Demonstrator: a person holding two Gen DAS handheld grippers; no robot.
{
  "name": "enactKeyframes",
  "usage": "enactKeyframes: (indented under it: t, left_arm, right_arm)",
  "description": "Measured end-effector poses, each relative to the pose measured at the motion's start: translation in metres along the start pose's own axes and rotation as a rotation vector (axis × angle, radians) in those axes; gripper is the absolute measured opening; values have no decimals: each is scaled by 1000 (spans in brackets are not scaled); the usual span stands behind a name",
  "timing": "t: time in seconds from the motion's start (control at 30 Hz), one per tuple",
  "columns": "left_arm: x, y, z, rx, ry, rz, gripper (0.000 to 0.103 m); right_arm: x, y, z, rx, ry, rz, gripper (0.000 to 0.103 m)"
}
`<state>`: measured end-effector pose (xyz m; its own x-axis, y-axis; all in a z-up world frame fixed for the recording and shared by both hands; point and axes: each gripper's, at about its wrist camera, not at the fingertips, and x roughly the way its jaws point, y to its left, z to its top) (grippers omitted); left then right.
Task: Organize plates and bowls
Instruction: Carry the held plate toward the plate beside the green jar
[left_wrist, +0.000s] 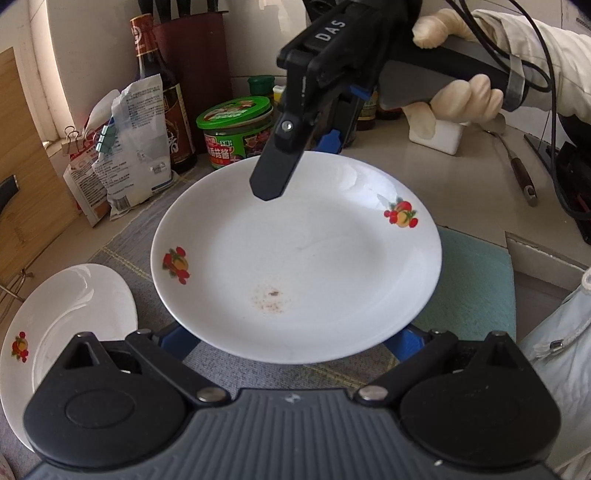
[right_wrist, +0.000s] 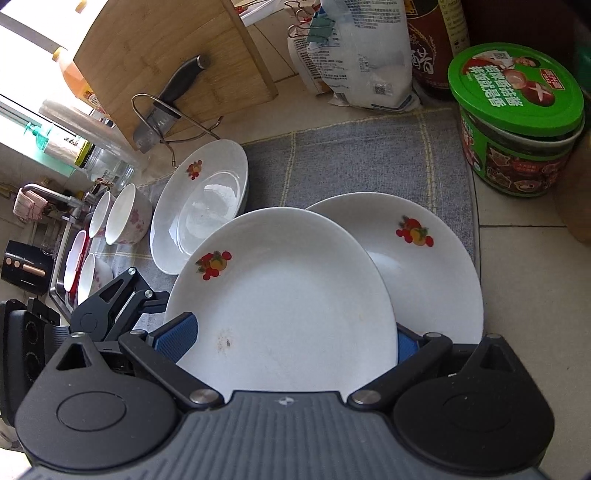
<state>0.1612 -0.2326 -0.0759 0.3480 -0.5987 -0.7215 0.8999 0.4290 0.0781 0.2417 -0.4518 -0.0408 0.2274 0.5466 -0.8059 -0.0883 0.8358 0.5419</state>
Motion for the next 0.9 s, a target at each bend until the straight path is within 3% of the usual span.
enactKeyframes:
  t: [0.9]
  left_arm:
    - [31, 14, 11, -6, 20, -44, 101]
  right_arm:
    - [7, -30, 8, 49, -8, -33, 103]
